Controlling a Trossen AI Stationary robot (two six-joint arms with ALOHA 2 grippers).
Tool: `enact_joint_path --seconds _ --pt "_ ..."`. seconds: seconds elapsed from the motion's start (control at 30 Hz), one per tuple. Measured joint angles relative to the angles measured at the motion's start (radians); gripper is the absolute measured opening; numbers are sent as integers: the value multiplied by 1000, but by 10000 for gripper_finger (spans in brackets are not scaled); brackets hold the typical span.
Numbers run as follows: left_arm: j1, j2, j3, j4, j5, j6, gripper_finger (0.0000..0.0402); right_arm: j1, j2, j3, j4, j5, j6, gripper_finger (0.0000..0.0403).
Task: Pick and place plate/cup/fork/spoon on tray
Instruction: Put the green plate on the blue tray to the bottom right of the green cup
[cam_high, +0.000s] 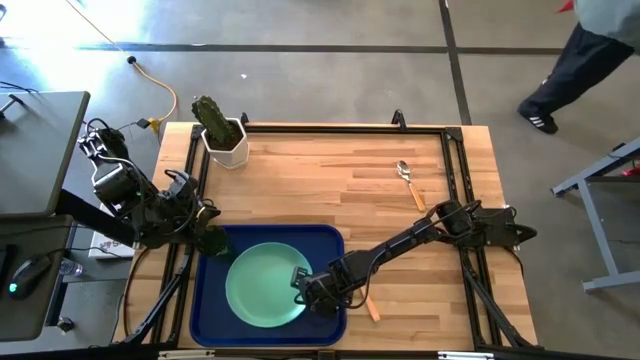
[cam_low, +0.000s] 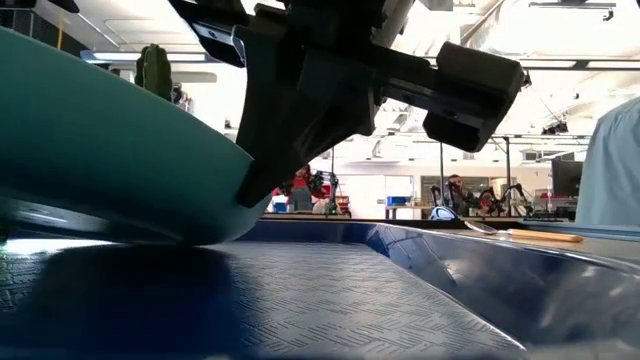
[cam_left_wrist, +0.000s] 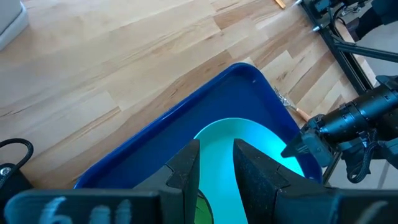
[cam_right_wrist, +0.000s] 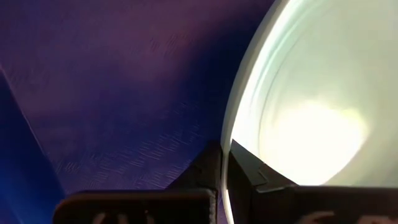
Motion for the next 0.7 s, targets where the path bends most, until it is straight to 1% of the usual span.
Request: enact_joint_path --seconds 0.17,0.43,0.7 --pt "0 0 0 0 0 0 85 0 0 0 0 4 26 6" --pt "0 0 0 1 0 -6 85 0 -2 0 -1 6 44 40" --pt "0 0 0 1 0 -8 85 0 -2 0 -1 11 44 43"
